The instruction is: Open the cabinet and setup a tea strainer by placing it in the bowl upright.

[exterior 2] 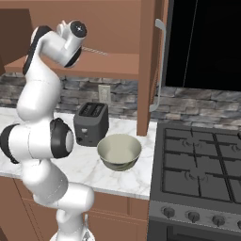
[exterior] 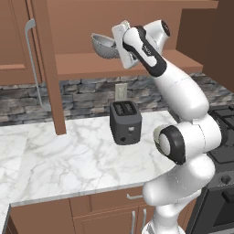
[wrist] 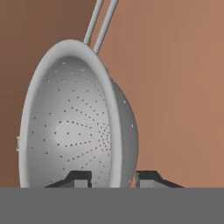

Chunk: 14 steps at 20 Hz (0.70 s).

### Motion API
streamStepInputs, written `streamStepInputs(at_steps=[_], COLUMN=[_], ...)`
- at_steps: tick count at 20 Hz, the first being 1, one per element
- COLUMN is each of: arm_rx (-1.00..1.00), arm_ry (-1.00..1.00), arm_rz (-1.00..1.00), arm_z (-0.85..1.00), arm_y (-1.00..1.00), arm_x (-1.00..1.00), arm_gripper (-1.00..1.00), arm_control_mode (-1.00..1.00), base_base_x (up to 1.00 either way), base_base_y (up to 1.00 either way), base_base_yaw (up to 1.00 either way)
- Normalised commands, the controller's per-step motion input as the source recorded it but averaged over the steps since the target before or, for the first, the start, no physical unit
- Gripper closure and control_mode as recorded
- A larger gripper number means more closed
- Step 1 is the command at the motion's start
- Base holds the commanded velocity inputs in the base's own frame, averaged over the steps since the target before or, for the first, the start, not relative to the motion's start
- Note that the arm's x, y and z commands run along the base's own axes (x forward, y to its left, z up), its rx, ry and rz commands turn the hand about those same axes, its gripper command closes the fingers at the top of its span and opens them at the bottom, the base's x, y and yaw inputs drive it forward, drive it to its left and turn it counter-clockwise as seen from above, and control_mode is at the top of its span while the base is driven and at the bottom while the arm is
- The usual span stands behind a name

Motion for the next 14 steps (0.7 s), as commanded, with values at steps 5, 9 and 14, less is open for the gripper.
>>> streamStepInputs(at_steps=[5,9,14], arm_rx=[0.00,0.00,0.00], arm_ry=[-0.08,-0.11,-0.06], arm_rz=[0.00,0.00,0.00], arm_z=[0.10,0.31,0.34], arm_y=[0.00,0.00,0.00], arm_x=[-0.39,-0.37,-0.47], arm_gripper=[1.00,1.00,1.00], arm_control_mode=[-1.00,-1.00,-1.00], base_base_x=[0.00,0.00,0.00], base_base_y=[0.00,0.00,0.00], base_base_yaw=[0.00,0.00,0.00])
